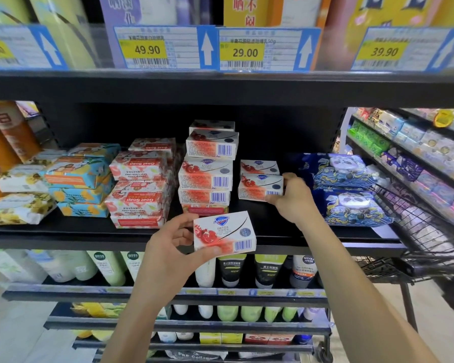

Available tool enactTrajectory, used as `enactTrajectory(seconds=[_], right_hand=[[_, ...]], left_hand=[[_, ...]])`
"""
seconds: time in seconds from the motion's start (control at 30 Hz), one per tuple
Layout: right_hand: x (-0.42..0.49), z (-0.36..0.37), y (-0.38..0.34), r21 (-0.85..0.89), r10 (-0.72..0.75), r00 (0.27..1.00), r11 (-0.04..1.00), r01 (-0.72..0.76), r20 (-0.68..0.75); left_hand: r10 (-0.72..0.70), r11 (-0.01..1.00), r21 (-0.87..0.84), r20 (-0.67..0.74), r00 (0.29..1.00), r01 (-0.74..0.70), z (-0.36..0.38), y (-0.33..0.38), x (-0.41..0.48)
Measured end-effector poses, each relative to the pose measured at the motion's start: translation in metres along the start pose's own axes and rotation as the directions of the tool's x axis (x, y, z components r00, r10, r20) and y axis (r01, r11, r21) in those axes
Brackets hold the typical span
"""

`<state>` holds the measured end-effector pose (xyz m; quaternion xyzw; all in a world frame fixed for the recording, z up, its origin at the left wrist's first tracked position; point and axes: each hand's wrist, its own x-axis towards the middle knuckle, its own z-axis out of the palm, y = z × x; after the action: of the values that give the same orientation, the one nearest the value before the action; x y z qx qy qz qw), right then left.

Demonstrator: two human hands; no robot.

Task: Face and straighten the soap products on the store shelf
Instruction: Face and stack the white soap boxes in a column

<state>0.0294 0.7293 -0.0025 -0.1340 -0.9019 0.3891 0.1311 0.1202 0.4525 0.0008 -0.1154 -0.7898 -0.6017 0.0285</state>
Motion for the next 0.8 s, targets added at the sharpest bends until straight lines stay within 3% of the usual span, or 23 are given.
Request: enactTrajectory(seconds=[0.23, 0.37, 0.43, 0.5, 0.6, 0.8], right_hand=[[-0.005, -0.006, -0.009, 0.044, -0.019, 1.0, 0.999, 0.018, 0.017], [-0.044, -0.025, -0.024, 0.154, -0.103, 0.992, 0.982, 0.114, -0.075], [-0.072, -0.038, -0.026, 0.281, -0.164, 0.986, 0.947, 0.157, 0.002], [-0.098, -0.05, -0.026, 0.337, -0.223, 0.958, 0.929, 0.153, 0.18], [-0.116, -0.055, -0.02, 0.201, -0.3, 0.912, 0.947, 0.249, 0.281], [-0.108, -0.058, -0.006, 0.15, -0.326, 0.927, 0.942, 0.301, 0.184]], left_hand=[[0.021, 1.0, 0.008, 0.019, 1.0, -0.021, 0.003, 0.001, 0.002], [0.039, 0.999, 0.023, 0.021, 0.999, -0.04, 0.006, 0.003, 0.006], [0.054, 0.998, 0.036, 0.029, 0.998, -0.055, 0.009, 0.005, 0.008], [0.073, 0.996, 0.05, 0.035, 0.997, -0.075, 0.013, 0.005, 0.012], [0.107, 0.99, 0.087, 0.041, 0.993, -0.111, 0.023, 0.006, 0.017], [0.124, 0.984, 0.114, 0.094, 0.988, -0.135, 0.037, 0.009, 0.023]])
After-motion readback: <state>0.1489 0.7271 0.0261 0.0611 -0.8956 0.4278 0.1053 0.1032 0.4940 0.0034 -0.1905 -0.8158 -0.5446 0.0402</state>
